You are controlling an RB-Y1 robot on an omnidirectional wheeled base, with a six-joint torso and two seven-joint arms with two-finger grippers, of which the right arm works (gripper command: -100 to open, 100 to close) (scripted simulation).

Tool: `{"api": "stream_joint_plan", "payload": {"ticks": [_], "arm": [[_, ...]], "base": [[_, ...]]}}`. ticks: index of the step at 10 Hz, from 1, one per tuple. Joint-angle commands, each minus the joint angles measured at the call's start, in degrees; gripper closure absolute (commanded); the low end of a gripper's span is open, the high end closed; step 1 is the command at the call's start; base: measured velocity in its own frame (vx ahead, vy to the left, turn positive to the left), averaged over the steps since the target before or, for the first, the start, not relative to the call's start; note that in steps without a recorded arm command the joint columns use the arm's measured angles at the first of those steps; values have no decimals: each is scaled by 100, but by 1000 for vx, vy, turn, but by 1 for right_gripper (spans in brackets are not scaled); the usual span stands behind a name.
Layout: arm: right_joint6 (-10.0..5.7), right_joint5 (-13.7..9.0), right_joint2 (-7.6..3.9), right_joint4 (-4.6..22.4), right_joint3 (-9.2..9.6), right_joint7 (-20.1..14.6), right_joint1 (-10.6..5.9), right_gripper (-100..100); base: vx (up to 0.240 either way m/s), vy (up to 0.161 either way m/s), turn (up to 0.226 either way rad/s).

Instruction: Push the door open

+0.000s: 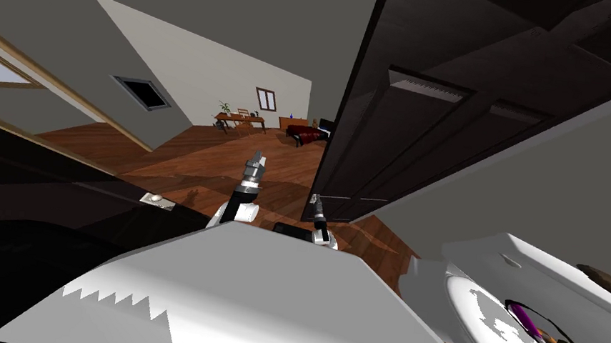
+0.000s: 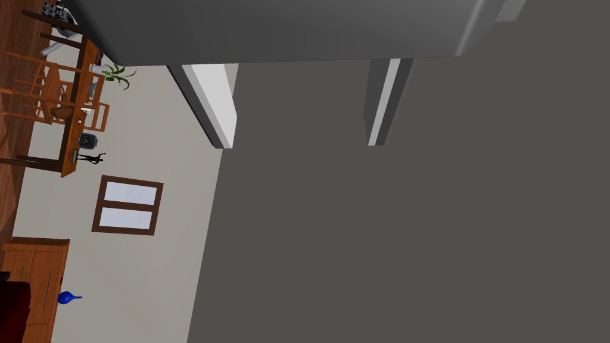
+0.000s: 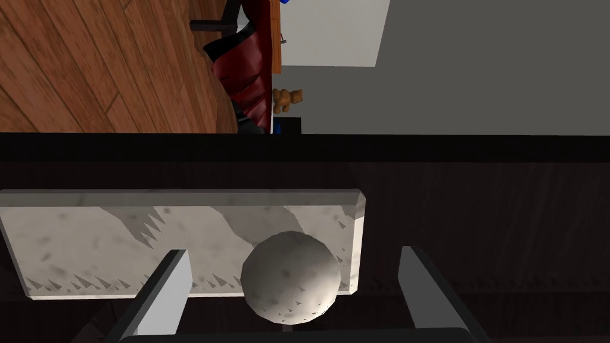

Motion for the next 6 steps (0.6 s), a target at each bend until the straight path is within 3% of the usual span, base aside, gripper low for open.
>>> {"api": "stream_joint_plan", "payload": {"ticks": [1, 6], "arm": [[12, 0, -2, 2, -1, -1, -5, 100], [12, 0, -2, 2, -1, -1, -5, 100]], "base": [[-17, -6, 9], [-13, -6, 3]]}}
